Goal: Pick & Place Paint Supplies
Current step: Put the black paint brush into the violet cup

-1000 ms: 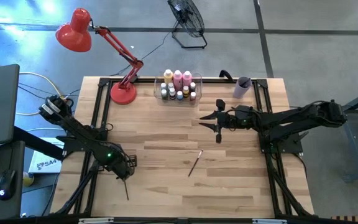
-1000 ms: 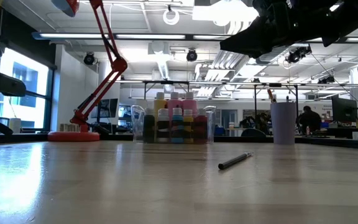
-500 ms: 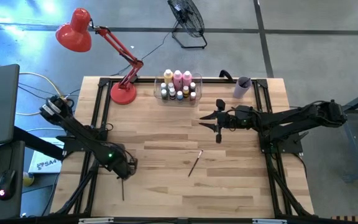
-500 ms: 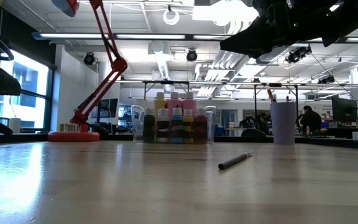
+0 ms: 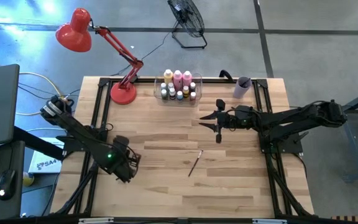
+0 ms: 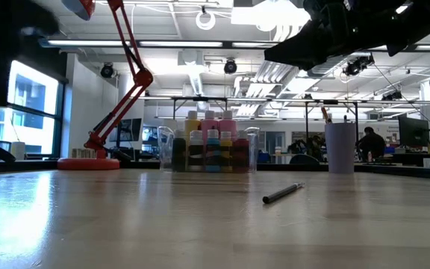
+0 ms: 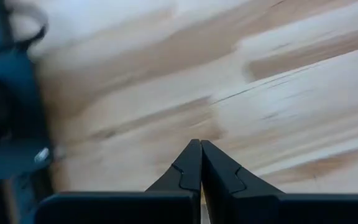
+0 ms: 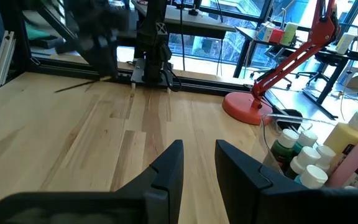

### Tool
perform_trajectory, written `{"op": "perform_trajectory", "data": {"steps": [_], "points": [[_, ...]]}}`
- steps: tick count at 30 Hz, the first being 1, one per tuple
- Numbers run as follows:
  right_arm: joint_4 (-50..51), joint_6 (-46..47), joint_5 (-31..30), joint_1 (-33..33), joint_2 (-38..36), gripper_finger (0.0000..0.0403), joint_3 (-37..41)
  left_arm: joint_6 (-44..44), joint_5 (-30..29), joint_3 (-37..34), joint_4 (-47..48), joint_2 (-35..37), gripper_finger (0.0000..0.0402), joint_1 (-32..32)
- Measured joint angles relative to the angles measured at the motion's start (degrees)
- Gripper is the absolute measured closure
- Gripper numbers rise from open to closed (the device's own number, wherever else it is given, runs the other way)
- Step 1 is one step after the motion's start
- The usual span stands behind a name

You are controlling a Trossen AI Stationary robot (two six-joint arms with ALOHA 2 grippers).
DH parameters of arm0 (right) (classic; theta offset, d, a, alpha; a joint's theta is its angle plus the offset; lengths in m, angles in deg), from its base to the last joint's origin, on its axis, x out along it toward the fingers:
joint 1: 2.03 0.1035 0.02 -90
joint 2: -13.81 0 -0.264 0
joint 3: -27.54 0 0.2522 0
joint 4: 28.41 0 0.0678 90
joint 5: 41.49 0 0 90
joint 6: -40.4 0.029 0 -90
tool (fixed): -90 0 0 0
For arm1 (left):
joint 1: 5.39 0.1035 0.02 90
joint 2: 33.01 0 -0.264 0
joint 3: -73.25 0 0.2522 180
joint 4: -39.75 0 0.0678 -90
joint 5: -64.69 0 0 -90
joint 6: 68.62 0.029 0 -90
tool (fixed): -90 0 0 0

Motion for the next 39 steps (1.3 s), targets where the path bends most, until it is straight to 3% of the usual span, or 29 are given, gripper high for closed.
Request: {"op": "perform_trajectory", "data": {"steps": [11, 20, 25, 31, 39], "points": [[1.1, 0.1, 0.0, 0.0, 0.0, 0.0319, 0.0, 10.2, -20.7, 14.0, 15.2, 0.1, 0.0401, 0.0], [0.3, 0.0, 3.0, 0.0, 0.0, 0.0319, 0.0, 19.2, -40.8, 15.5, 18.0, 0.6, 0.0401, 0.0], [-4.3, 1.2, 9.4, 0.0, 0.0, 0.0319, 0.0, 19.9, -47.8, 15.5, 17.8, 0.5, 0.0401, 0.0], [-8.8, 6.2, 9.3, 0.0, 0.0, 0.0314, 0.0, 20.6, -53.6, 15.5, 17.8, 0.5, 0.0401, 0.0], [-16.6, 6.2, 9.5, 0.1, 5.7, 0.0246, 0.0, 22.9, -57.3, 15.4, 14.6, 0.5, 0.0401, 0.0]]}}
